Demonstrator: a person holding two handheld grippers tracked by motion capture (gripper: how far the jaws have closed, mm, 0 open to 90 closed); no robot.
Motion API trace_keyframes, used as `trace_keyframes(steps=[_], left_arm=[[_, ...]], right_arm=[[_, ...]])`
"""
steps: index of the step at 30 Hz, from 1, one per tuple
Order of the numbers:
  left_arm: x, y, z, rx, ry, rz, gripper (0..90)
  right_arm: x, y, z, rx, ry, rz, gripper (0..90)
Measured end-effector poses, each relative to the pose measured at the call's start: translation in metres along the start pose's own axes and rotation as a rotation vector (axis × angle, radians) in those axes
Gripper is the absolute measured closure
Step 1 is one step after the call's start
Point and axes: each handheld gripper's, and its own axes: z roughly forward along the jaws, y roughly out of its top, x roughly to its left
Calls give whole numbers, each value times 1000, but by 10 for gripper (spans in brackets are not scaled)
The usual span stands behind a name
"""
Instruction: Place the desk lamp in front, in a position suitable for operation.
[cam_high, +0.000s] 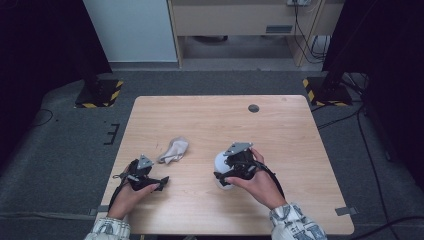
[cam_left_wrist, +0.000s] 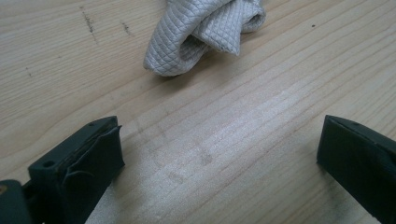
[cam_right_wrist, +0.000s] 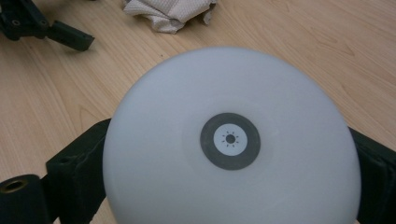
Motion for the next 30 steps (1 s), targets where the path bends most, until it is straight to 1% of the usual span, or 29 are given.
trace_keyframes(steps=[2, 8, 14, 15, 17, 18, 19, 20, 22, 23, 24, 25, 26, 28, 29, 30], left_arm=[[0, 0, 0, 0, 0, 0, 0], [0, 0, 0, 0, 0, 0, 0], [0, 0, 0, 0, 0, 0, 0], [0, 0, 0, 1, -1, 0, 0], [0, 0, 0, 1, -2, 1, 0], [0, 0, 0, 1, -2, 1, 0], [0, 0, 0, 0, -3, 1, 0], [1, 0, 0, 0, -4, 2, 0], [1, 2, -2, 9, -10, 5, 8], [1, 3, -2, 6, -14, 2, 40], [0, 5, -4, 0, -14, -1, 56], [0, 7, -6, -9, -6, 5, 58], [-1, 10, -8, -28, 1, 12, 70], [-1, 15, -12, -66, 12, 5, 88], [-2, 19, -13, -84, 22, 11, 92], [-2, 21, -14, -96, 28, 9, 124]], right_arm=[[0, -2, -2, -2, 4, 1, 48], [-2, -18, -15, -9, 13, -9, 49], [-2, -29, -21, -5, 21, -26, 48], [-4, -36, -23, 8, 21, -28, 50], [-6, -42, -25, 4, 11, -26, 50], [-6, -42, -25, 4, 11, -26, 50], [-9, -49, -26, 5, 9, -21, 52], [-9, -49, -26, 5, 9, -21, 52], [-12, -58, -25, 7, -3, -22, 54], [-14, -63, -24, 10, -2, -14, 56], [-15, -67, -23, 6, -7, -8, 58], [-16, -71, -23, 2, -10, -7, 61], [-18, -74, -22, -5, -4, -1, 64], [-18, -80, -20, -14, -1, 10, 64], [-18, -84, -17, -15, 5, 13, 63], [-19, -91, -12, -12, 11, 14, 64]])
